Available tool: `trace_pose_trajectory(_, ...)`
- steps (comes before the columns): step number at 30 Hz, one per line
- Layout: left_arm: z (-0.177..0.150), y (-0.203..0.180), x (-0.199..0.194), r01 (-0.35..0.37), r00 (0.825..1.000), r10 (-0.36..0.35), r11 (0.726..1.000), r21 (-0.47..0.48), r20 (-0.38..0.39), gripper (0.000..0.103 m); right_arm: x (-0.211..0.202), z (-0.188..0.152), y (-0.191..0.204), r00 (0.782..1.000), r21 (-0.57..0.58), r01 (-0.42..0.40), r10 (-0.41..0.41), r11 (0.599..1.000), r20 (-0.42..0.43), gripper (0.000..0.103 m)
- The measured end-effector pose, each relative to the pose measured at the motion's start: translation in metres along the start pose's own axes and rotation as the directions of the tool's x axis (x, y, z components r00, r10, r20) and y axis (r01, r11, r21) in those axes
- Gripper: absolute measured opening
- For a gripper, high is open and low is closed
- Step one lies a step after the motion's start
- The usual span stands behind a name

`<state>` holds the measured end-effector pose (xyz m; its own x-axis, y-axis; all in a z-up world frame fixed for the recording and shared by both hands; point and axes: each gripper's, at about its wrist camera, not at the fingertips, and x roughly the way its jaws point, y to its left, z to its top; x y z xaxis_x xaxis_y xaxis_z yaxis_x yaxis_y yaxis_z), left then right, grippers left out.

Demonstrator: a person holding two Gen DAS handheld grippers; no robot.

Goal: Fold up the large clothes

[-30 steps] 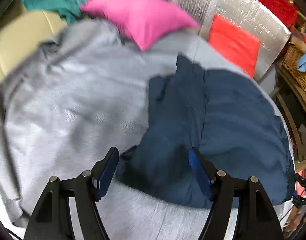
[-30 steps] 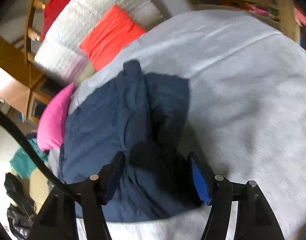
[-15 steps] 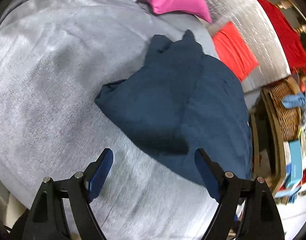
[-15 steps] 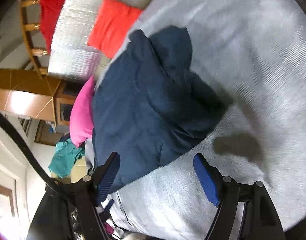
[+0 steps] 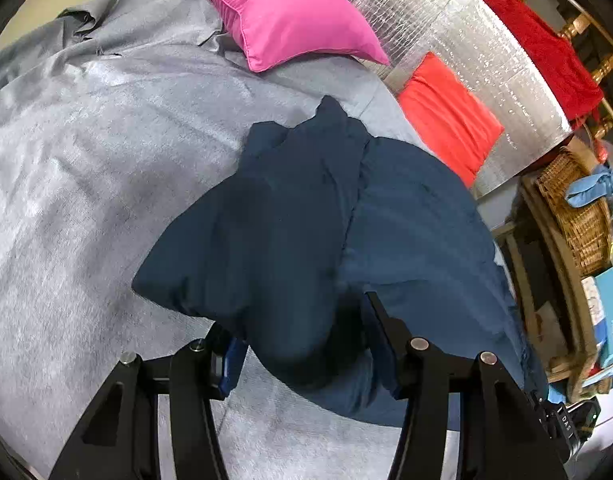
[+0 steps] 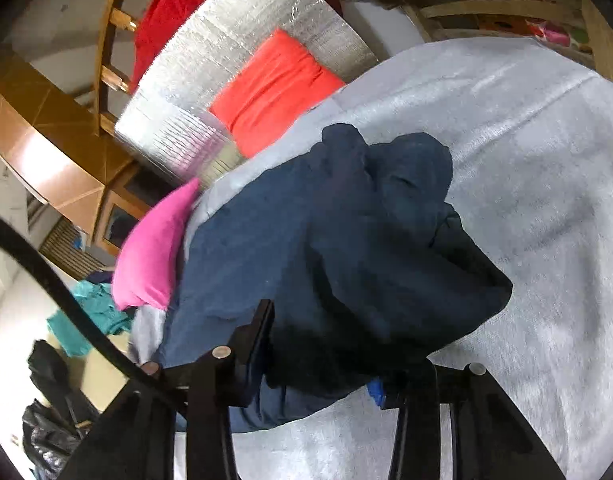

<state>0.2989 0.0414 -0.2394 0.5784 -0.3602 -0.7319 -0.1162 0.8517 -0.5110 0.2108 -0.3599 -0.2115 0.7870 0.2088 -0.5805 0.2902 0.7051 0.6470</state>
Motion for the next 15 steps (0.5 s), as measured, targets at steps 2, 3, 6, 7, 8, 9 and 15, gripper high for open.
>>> trace_pose_trajectory(2, -0.002, 0.006, 0.012, -0.031, 0.998, 0.03, 0.999, -0.03, -0.056, 0.059, 0.019, -0.004, -0.019, 0.994, 0.081, 0.055, -0.046, 0.995, -0.104, 0.047)
trace_pose_trajectory(3, -0.003, 0.01, 0.015, -0.03, 0.997, 0.026, 0.998, -0.055, -0.077, 0.061, 0.021, -0.006, -0.026, 0.991, 0.119, 0.055, -0.04, 0.991, -0.127, 0.049)
trace_pose_trajectory(6, -0.003, 0.018, 0.002, -0.025, 0.996, 0.018, 0.997, -0.072, -0.091, 0.061, 0.014, -0.005, -0.028, 0.986, 0.156, 0.027, 0.0, 0.987, -0.17, 0.055)
trace_pose_trajectory(7, -0.003, 0.019, -0.005, -0.033, 0.996, 0.028, 0.997, -0.065, -0.084, 0.061, 0.006, -0.006, -0.028, 0.985, 0.144, 0.019, 0.007, 0.989, -0.174, 0.055)
trace_pose_trajectory(8, -0.002, 0.019, -0.01, -0.038, 0.997, 0.034, 0.998, -0.058, -0.07, 0.061, -0.002, -0.007, -0.031, 0.984, 0.132, 0.014, 0.01, 0.991, -0.176, 0.055)
trace_pose_trajectory(9, -0.001, 0.02, -0.018, -0.048, 0.998, 0.046, 0.998, -0.047, -0.045, 0.062, -0.011, -0.008, -0.032, 0.983, 0.115, 0.008, 0.013, 0.993, -0.185, 0.056)
trace_pose_trajectory(15, 0.004, 0.011, -0.062, -0.123, 0.974, 0.108, 0.99, 0.067, 0.198, 0.071, -0.066, -0.003, -0.028, 0.984, -0.016, -0.102, 0.099, 0.995, -0.151, 0.056)
